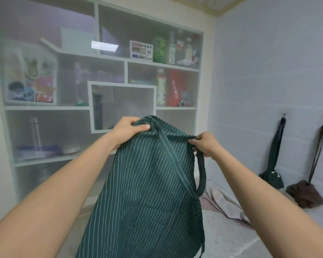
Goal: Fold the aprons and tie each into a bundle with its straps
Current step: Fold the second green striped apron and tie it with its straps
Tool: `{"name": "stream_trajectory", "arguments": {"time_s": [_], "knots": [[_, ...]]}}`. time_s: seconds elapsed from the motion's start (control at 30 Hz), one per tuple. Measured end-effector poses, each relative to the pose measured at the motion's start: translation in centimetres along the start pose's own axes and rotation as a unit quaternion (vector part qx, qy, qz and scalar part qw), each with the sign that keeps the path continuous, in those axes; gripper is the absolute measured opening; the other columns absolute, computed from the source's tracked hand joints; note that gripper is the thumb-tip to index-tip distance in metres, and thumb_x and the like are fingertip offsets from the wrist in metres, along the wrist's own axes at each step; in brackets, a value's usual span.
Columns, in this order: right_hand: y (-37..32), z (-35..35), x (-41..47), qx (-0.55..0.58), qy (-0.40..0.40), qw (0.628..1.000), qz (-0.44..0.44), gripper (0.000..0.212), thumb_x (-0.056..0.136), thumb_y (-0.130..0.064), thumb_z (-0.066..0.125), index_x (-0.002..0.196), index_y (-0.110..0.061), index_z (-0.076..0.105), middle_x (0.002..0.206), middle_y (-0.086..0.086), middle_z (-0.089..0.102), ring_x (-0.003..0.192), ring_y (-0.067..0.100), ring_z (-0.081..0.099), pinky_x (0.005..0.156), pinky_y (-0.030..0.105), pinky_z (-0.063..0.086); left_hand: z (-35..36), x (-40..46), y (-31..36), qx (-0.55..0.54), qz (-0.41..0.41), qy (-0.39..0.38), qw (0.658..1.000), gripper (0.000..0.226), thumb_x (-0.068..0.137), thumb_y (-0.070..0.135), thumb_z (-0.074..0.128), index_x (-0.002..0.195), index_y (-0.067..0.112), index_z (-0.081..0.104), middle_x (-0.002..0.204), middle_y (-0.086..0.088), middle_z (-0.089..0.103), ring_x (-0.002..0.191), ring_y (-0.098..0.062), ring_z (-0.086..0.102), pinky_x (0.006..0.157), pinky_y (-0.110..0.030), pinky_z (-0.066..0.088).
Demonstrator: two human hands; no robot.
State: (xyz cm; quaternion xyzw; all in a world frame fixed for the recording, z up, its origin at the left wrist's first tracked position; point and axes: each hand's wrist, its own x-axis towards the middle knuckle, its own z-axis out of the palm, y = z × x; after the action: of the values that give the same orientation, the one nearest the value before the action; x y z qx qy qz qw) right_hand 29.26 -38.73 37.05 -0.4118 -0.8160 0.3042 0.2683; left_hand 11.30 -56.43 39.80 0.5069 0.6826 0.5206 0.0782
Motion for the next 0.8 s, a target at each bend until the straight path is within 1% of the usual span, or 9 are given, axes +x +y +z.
{"name": "stream_trajectory", "arguments": {"time_s": [0.07, 0.17, 0.23, 0.33, 0.47, 0.57, 0.63, 0.73, 0.8], "knots": [[-0.8, 0.9, -0.7, 0.128, -0.019, 0.991, 0.021, 0.020, 0.097, -0.024, 0.049, 0.096, -0.005, 0.058, 0.080, 0.012, 0.067, 0.053, 0.019, 0.064, 0.044, 0.020, 0.036, -0.6, -0.2, -0.2, -0.033, 0.015, 0.049, 0.998, 0.016, 0.090, 0.020, 0.061, 0.104, 0.014, 0.066, 0.091, 0.002, 0.066, 0.077, -0.006, 0.061, 0.066, -0.012, 0.044], [-2.3, 2.1, -1.4, 0.296, -0.007, 0.955, 0.030, 0.010, 0.097, -0.016, 0.048, 0.091, -0.008, 0.051, 0.079, 0.010, 0.060, 0.044, 0.013, 0.064, 0.038, 0.016, 0.036, -1.5, -0.3, -1.0, -0.032, 0.028, 0.116, 0.992, 0.014, 0.093, 0.021, 0.057, 0.101, 0.013, 0.065, 0.092, 0.000, 0.065, 0.084, -0.015, 0.060, 0.077, -0.025, 0.045], [-3.1, 2.5, -1.6, 0.343, 0.022, 0.939, 0.020, 0.014, 0.094, -0.012, 0.052, 0.080, -0.010, 0.049, 0.072, 0.006, 0.051, 0.044, 0.010, 0.064, 0.035, 0.016, 0.034, -2.4, -0.5, -1.5, -0.019, 0.022, 0.144, 0.989, 0.016, 0.094, 0.021, 0.056, 0.099, 0.009, 0.066, 0.089, -0.003, 0.063, 0.079, -0.015, 0.056, 0.068, -0.023, 0.041], [-4.4, 2.5, -2.0, 0.351, 0.044, 0.935, -0.020, 0.025, 0.089, -0.010, 0.062, 0.072, -0.015, 0.044, 0.068, 0.003, 0.049, 0.039, 0.005, 0.056, 0.036, 0.016, 0.031, -3.8, -0.7, -2.3, -0.006, 0.005, 0.168, 0.986, 0.014, 0.093, 0.022, 0.056, 0.091, 0.011, 0.065, 0.086, -0.005, 0.061, 0.081, -0.021, 0.054, 0.068, -0.027, 0.038], [-5.7, 2.1, -2.7, 0.331, 0.064, 0.939, -0.062, 0.034, 0.086, -0.016, 0.068, 0.070, -0.018, 0.037, 0.061, 0.001, 0.042, 0.043, 0.011, 0.035, 0.037, 0.017, 0.028, -4.7, -1.9, -2.3, 0.016, -0.010, 0.164, 0.986, 0.017, 0.091, 0.027, 0.059, 0.101, 0.014, 0.062, 0.112, -0.010, 0.065, 0.108, -0.029, 0.058, 0.095, -0.041, 0.046], [-5.7, 1.7, -3.1, 0.304, 0.091, 0.945, -0.077, 0.034, 0.087, -0.021, 0.066, 0.069, -0.018, 0.038, 0.058, 0.001, 0.041, 0.044, 0.013, 0.032, 0.035, 0.018, 0.027, -4.2, -3.2, -1.3, 0.065, 0.018, 0.155, 0.986, 0.010, 0.092, 0.025, 0.056, 0.095, 0.016, 0.059, 0.106, -0.010, 0.067, 0.097, -0.032, 0.062, 0.084, -0.039, 0.048], [-5.6, 1.5, -3.3, 0.270, 0.105, 0.953, -0.093, 0.034, 0.086, -0.024, 0.067, 0.068, -0.018, 0.039, 0.059, 0.002, 0.044, 0.046, 0.014, 0.034, 0.042, 0.024, 0.028, -4.0, -4.0, -0.8, 0.099, 0.029, 0.164, 0.981, 0.010, 0.093, 0.029, 0.054, 0.090, 0.019, 0.057, 0.095, -0.010, 0.068, 0.089, -0.033, 0.062, 0.077, -0.037, 0.049], [-5.1, 0.8, -4.2, 0.216, 0.117, 0.962, -0.116, 0.033, 0.086, -0.027, 0.067, 0.070, -0.017, 0.039, 0.066, 0.004, 0.049, 0.054, 0.017, 0.040, 0.054, 0.032, 0.034, -3.4, -5.3, -0.2, 0.116, 0.035, 0.171, 0.978, 0.014, 0.091, 0.038, 0.055, 0.082, 0.027, 0.055, 0.087, -0.008, 0.068, 0.093, -0.033, 0.060, 0.081, -0.039, 0.050], [-4.6, 0.2, -5.0, 0.182, 0.120, 0.968, -0.125, 0.034, 0.087, -0.029, 0.065, 0.071, -0.018, 0.038, 0.071, 0.006, 0.052, 0.060, 0.019, 0.045, 0.059, 0.034, 0.037, -2.7, -6.5, 0.4, 0.139, 0.033, 0.163, 0.976, 0.017, 0.094, 0.034, 0.052, 0.086, 0.019, 0.056, 0.080, -0.007, 0.064, 0.086, -0.031, 0.059, 0.073, -0.032, 0.045]]}}
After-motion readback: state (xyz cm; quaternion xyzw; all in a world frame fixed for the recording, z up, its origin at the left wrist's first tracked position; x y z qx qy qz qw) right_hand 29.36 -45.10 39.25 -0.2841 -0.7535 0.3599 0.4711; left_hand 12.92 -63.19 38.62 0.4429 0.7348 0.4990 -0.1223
